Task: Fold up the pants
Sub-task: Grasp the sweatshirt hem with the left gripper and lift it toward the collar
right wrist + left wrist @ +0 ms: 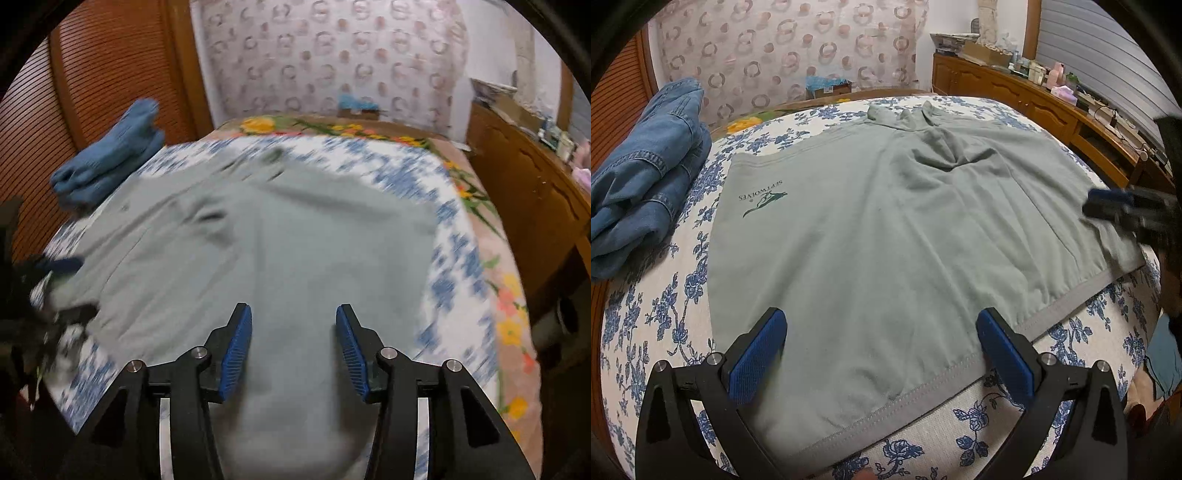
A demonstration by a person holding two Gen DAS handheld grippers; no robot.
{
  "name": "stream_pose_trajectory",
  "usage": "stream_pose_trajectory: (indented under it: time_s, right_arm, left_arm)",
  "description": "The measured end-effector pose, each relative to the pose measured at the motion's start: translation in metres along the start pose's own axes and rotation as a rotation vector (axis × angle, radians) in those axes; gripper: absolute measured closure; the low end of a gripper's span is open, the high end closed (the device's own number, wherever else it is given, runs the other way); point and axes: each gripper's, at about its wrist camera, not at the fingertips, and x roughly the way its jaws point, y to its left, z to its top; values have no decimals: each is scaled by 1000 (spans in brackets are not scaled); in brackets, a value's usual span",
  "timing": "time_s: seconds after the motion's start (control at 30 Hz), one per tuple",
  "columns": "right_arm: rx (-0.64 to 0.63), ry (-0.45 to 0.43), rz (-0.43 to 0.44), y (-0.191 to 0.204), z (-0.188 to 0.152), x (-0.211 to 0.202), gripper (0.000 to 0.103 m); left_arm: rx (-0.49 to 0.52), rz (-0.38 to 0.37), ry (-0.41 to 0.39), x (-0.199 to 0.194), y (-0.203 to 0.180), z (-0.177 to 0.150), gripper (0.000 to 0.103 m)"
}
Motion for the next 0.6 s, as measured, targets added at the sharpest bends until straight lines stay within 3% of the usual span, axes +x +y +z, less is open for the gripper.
stream_pose_trajectory:
  time_s: [0.2,0.33,0.53,0.6]
  right_arm:
    - [-28,-15,-58,3,-26,-27,46]
    - [-48,-15,-76,4,-34,-41,42]
    - [-56,-15,-82,14,-36,-50,40]
    - [-54,-17,-81,12,-38,-49,40]
  left_arm:
    - [-26,-57,-7,-7,6,-1,1]
    - [-75,-90,-62,-26,21,-3,4]
    - [-121,-35,-119,-53,52,-23,23]
    - [-128,-28,-116,-54,59,-30,35]
